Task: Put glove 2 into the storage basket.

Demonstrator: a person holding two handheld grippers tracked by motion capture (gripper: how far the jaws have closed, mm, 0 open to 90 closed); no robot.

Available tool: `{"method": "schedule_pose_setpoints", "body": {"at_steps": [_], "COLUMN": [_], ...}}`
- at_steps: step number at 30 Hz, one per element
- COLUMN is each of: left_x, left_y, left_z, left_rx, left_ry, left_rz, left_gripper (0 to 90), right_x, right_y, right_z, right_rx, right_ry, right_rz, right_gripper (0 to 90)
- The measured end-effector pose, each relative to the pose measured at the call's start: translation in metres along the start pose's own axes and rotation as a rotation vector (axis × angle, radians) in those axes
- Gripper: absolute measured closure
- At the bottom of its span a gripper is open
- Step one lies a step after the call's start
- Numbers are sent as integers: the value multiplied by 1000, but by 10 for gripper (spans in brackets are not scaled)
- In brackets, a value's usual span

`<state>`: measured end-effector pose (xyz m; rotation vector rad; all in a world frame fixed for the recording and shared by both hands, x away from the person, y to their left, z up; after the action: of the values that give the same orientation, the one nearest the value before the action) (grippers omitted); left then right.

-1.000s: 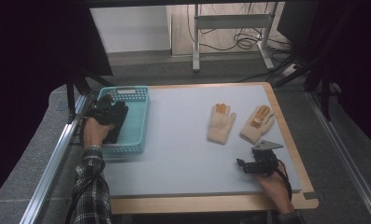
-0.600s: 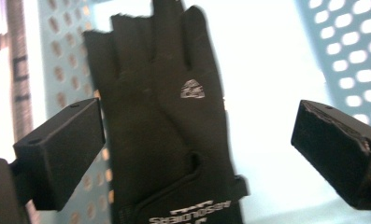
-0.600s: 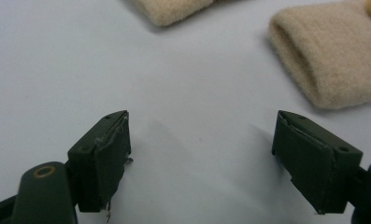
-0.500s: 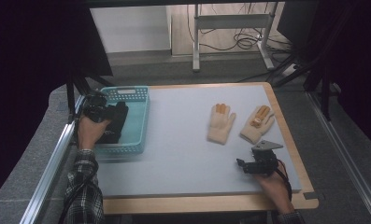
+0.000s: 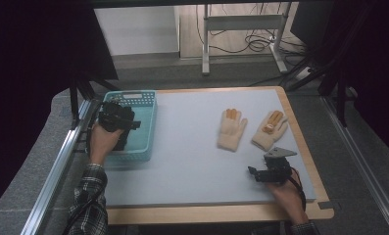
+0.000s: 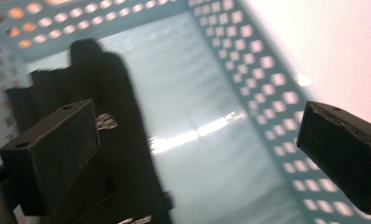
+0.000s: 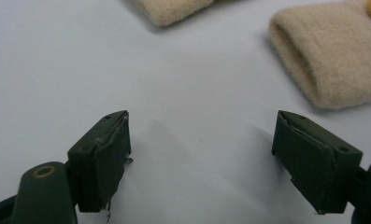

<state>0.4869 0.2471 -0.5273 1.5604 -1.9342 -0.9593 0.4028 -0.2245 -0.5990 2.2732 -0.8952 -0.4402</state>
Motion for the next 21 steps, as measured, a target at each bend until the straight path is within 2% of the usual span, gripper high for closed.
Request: {"method": "schedule_pose_setpoints", "body": {"at_steps": [5,13,21], "left_x": [26,65,106], "left_y": [9,23,32], "left_z": [-7,-11,-5], "left_rx": [36,96,141], "left_ry": [-5,-74,-140], "left_rz": [78,134,196], "left_gripper": [0,0,0], "right_x": [0,0,0], "right_y": [0,0,0], "right_z": [0,0,0], "right_rx": [0,0,0], "right_ry": [0,0,0], "right_rz": [0,0,0], "right_gripper": [191,191,191]}}
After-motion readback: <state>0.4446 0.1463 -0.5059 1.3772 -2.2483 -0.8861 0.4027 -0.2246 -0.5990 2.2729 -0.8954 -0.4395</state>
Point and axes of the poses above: each handheld gripper's, and its own axes: y roughly backward along the jaws, z roughly out of its underside, x roughly to its right, the point moved 10 cm from there along -y, roughly forward along the jaws, and after that the axes turned 10 degrees about -z, right-handed, at the moved point
